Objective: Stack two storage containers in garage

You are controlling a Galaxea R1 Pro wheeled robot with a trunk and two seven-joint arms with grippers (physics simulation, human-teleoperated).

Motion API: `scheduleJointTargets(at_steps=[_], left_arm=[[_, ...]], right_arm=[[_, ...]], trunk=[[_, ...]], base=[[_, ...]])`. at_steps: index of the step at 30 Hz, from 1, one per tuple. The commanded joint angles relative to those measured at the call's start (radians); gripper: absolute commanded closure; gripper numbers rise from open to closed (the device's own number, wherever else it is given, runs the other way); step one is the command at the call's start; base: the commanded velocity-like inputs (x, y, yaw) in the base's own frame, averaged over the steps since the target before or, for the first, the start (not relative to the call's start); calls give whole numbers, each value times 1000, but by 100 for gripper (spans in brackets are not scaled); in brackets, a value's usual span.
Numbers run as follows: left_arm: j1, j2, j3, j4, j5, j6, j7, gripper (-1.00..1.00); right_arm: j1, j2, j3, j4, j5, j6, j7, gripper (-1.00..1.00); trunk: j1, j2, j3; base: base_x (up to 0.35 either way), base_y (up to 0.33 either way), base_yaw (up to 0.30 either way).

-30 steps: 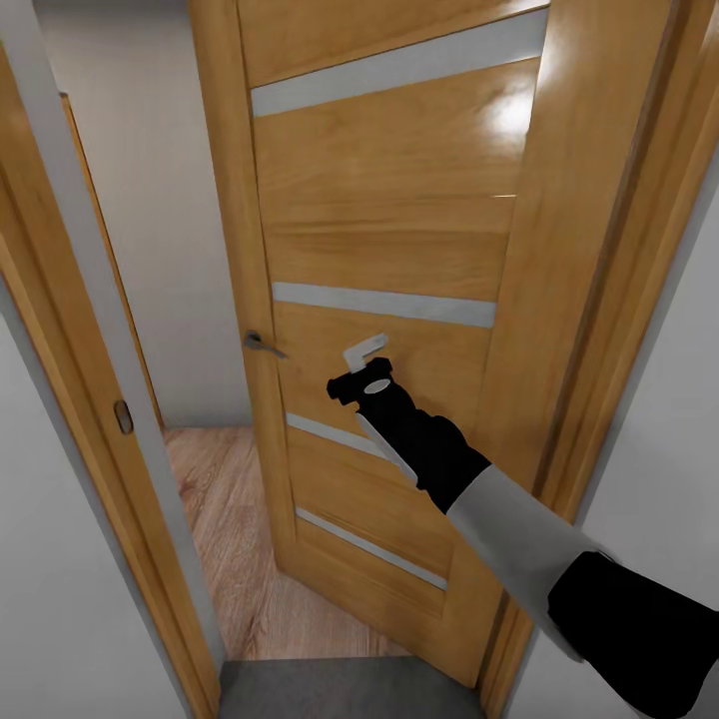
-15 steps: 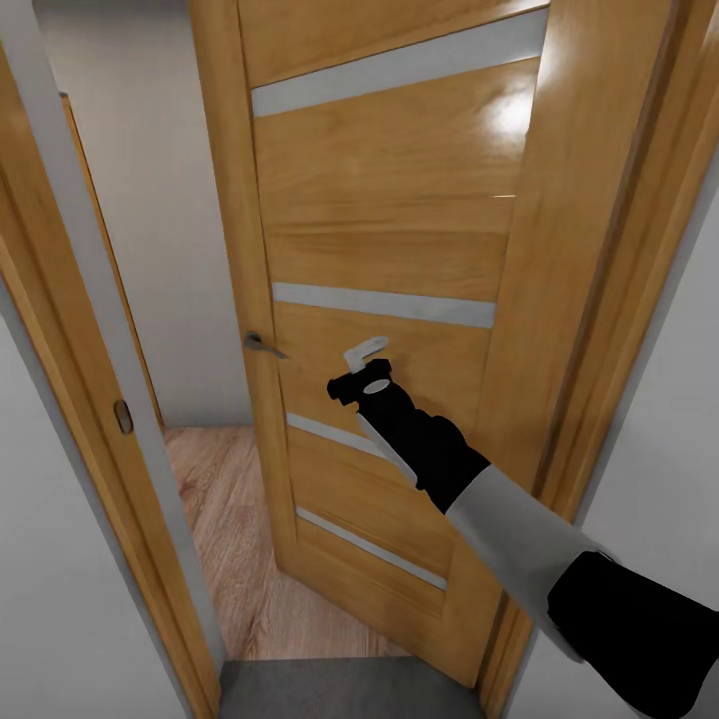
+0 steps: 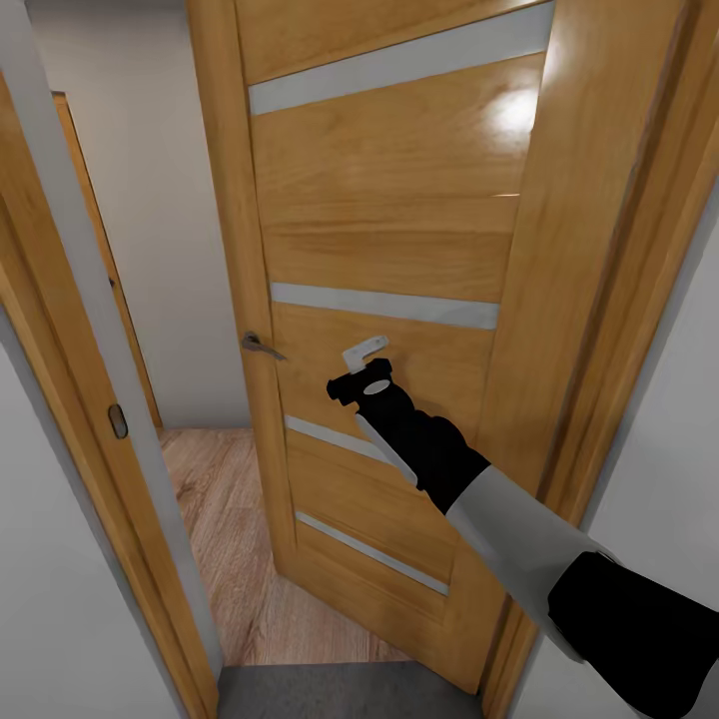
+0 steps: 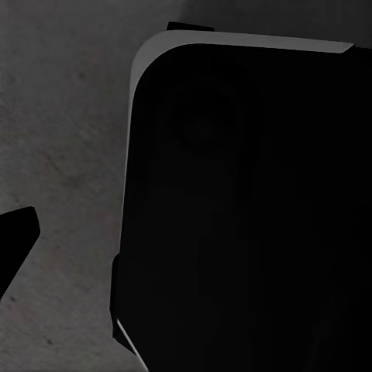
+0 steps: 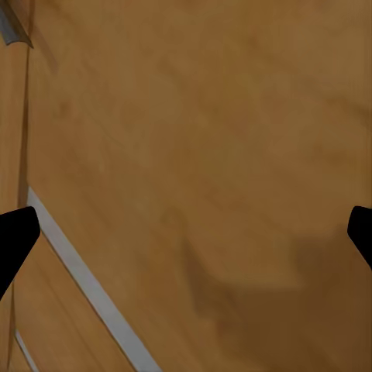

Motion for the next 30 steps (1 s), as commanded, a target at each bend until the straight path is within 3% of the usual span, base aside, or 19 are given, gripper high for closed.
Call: scheduleJointTargets(at_steps=[1, 13, 19, 30], left_arm=[[0, 0, 1, 0, 8, -2, 0, -100], [0, 0, 1, 0, 10, -3, 0, -100], [0, 0, 2, 0, 9, -3, 1, -100], [0, -3, 1, 0, 10, -2, 15, -100]], right_arm=[[-1, 0, 3, 0, -10, 2, -9, -100], [-1, 0, 5, -1, -9, 2, -9, -100], [-1, 0, 6, -1, -8, 1, -10, -100], [-1, 0, 7, -2, -6, 1, -10, -100]], trunk=[[0, -1, -1], [0, -1, -1], [0, -1, -1], [0, -1, -1]], base=[[1, 23, 0], [-8, 73, 0], [199, 0, 0], [23, 0, 0]])
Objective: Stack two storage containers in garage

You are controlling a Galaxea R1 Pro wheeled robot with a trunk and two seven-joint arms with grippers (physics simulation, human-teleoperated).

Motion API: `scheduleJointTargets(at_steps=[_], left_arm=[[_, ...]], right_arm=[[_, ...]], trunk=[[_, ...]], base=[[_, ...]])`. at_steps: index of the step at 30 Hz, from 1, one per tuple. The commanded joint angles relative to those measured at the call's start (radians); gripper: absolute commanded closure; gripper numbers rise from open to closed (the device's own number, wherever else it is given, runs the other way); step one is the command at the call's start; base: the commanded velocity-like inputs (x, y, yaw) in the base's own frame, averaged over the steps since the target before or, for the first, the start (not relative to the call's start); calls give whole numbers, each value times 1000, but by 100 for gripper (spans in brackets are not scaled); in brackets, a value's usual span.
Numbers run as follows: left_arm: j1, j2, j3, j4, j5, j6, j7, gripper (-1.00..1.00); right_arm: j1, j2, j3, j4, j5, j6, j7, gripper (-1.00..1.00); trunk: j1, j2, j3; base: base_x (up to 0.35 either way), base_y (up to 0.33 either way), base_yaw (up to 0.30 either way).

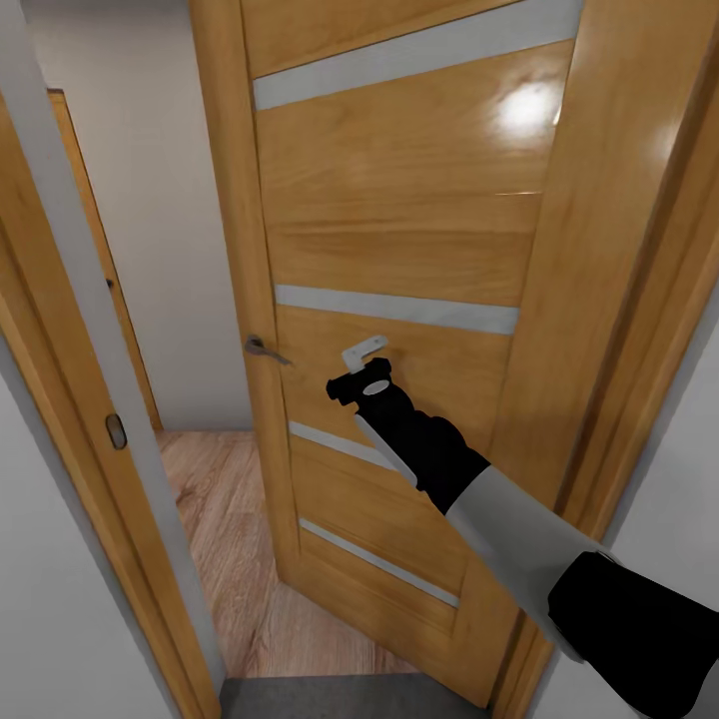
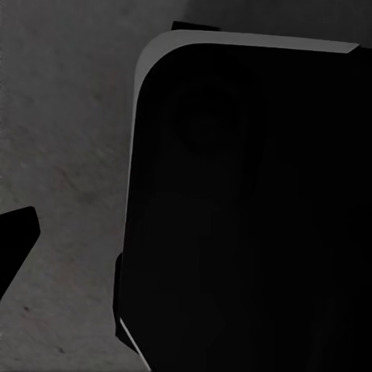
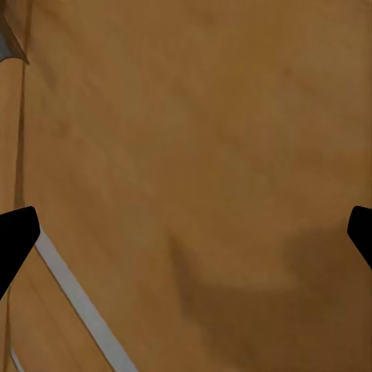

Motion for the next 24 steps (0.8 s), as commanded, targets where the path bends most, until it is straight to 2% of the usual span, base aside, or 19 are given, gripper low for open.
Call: scheduleJointTargets(at_steps=[1, 20, 22, 24], left_arm=[[0, 0, 1, 0, 7, -3, 1, -100], [0, 0, 1, 0, 7, -4, 0, -100], [0, 1, 1, 0, 7, -4, -5, -100], [0, 1, 1, 0, 7, -3, -8, -100]], right_arm=[[-1, 0, 2, 0, -10, 2, -9, -100], [-1, 0, 6, -7, -7, -4, -11, -100], [-1, 0, 15, -12, -6, -5, -12, -100], [-1, 0, 69, -40, -6, -5, -13, -100]], trunk=[[0, -1, -1], [0, -1, -1], [0, -1, -1], [0, -1, -1]], base=[[1, 0, 0], [0, 0, 0], [0, 0, 0], [64, 0, 0]])
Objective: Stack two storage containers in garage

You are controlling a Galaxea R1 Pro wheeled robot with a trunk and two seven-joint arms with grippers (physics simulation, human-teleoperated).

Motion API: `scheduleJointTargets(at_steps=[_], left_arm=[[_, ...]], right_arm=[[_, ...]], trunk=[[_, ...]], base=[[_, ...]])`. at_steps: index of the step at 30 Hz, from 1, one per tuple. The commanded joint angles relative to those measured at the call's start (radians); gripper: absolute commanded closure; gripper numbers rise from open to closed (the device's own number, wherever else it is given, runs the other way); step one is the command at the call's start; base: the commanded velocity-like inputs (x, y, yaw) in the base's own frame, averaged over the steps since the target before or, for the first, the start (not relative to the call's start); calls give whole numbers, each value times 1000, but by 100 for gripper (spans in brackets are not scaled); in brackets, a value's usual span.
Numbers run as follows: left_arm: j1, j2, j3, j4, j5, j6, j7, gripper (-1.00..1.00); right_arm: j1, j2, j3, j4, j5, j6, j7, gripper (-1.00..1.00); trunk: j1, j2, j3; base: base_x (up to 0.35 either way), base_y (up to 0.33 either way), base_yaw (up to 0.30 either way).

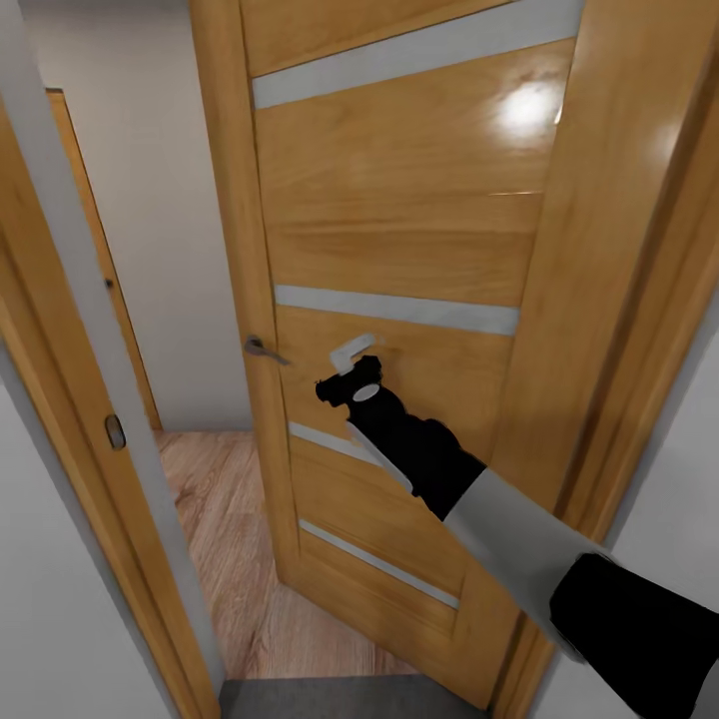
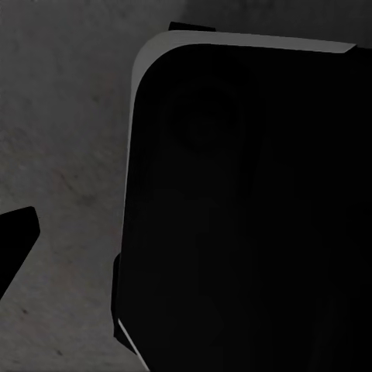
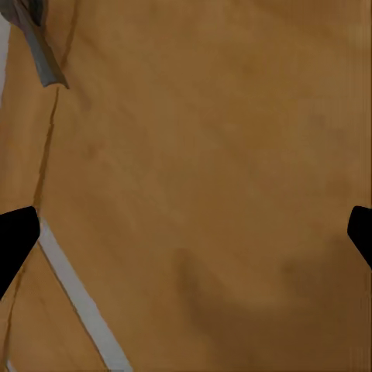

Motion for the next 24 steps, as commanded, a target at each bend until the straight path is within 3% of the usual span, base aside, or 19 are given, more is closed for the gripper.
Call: scheduleJointTargets(at_steps=[1, 6, 17, 24], left_arm=[[0, 0, 1, 0, 8, -2, 0, -100], [0, 0, 1, 0, 9, -2, -2, -100], [0, 2, 1, 0, 10, -2, -5, -100], [0, 2, 1, 0, 10, 0, -3, -100]], right_arm=[[-1, 0, 39, -14, -10, 3, -11, -100], [-1, 0, 80, -26, -11, 5, -12, -100], [-1, 0, 85, -27, -12, 8, -11, -100], [-1, 0, 85, -27, -11, 8, -12, -100]], trunk=[[0, 0, -1], [0, 0, -1], [0, 0, -1], [0, 0, -1]], base=[[203, 0, 0], [285, 0, 0], [99, 0, 0], [266, 0, 0]])
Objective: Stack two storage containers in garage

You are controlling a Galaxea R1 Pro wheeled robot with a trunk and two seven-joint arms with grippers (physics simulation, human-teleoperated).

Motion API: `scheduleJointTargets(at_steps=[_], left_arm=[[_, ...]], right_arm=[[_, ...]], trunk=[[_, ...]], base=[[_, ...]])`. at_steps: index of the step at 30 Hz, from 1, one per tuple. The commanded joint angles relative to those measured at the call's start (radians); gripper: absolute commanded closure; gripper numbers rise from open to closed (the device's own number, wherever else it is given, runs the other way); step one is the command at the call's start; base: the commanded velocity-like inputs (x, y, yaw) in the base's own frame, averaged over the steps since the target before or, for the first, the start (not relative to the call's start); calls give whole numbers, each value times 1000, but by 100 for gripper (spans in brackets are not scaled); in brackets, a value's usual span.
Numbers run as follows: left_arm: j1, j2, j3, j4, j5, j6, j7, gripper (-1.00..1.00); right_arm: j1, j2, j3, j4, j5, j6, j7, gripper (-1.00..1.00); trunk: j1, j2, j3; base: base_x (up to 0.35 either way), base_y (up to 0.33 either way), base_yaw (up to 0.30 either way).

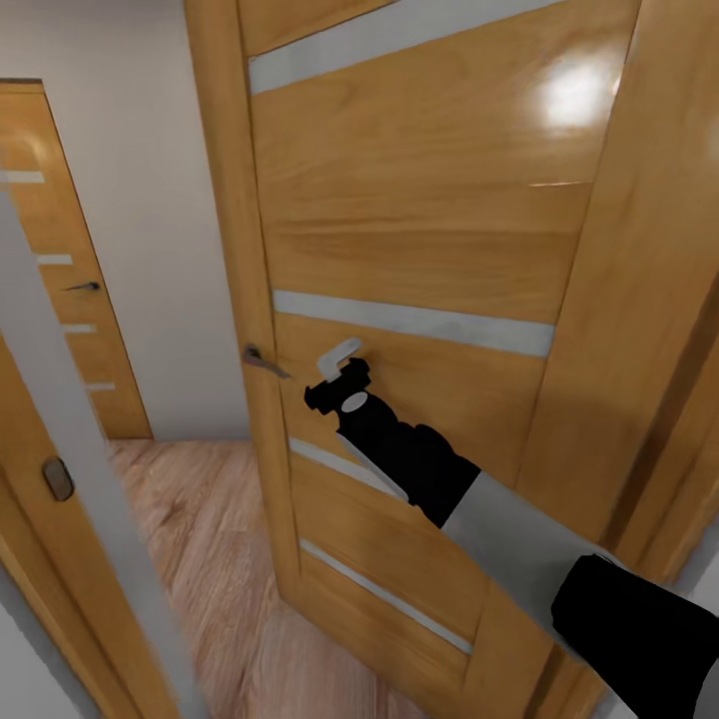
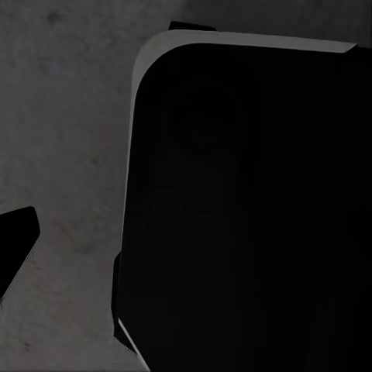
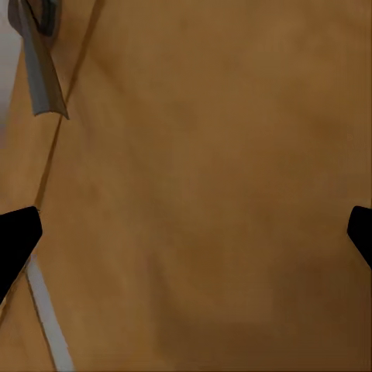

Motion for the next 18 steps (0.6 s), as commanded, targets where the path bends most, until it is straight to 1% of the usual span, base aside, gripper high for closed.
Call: scheduleJointTargets(at_steps=[1, 6, 9, 14, 18], left_arm=[[0, 0, 1, 0, 8, -2, 0, -100], [0, 0, 1, 0, 8, -3, 0, -100], [0, 0, 1, 0, 8, -4, 0, -100], [0, 1, 1, 0, 8, -4, -3, -100], [0, 0, 1, 0, 8, -3, -1, -100]], right_arm=[[-2, 0, 2, 0, 2, 5, -13, -100], [-2, 0, 2, 1, 4, 5, -13, -100], [-2, 0, 2, 3, 3, 6, -13, -100], [-2, 0, 2, 9, 3, 7, -14, -100], [-2, 0, 3, 10, 3, 7, -14, -100]], trunk=[[1, 0, -1], [1, 0, -1], [1, 0, -1], [1, 0, -1], [1, 0, -1]], base=[[316, 0, 0], [279, 0, 0], [94, 0, 0], [19, 0, 0], [202, 0, 0]])
